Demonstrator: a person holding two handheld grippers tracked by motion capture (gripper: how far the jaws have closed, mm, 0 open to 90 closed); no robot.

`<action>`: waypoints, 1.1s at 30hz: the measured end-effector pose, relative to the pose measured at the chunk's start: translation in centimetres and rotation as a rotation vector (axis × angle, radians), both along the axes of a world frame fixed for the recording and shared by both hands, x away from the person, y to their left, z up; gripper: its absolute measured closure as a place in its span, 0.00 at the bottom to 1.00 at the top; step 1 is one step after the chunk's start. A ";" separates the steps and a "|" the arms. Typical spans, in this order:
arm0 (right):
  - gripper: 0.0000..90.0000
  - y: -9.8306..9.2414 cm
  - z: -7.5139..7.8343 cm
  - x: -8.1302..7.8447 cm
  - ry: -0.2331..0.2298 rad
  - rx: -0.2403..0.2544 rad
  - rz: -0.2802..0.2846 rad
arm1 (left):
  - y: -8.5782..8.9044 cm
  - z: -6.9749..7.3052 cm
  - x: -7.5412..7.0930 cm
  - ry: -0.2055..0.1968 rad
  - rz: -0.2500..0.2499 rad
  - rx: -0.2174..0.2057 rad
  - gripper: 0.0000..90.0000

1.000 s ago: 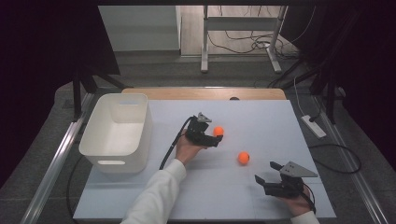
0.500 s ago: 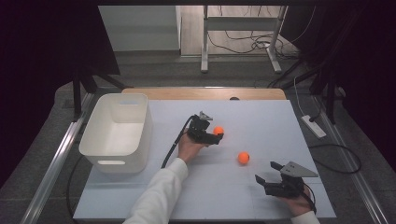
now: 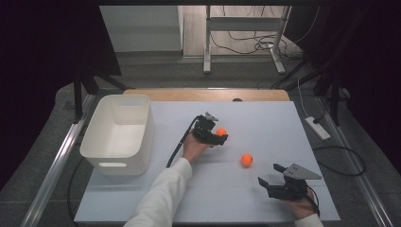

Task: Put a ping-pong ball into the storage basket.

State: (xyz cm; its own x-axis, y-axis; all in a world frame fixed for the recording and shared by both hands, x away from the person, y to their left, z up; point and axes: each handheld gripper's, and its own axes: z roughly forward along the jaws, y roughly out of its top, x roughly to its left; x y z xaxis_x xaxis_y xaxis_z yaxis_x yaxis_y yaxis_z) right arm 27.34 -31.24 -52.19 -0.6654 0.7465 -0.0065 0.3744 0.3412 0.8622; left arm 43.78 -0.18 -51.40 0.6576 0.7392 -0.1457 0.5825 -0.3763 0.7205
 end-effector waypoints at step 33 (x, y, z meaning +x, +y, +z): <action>0.19 -0.1 0.0 -0.1 -0.001 -0.007 -0.003 | -0.7 -1.9 2.3 0.050 -0.029 0.017 0.30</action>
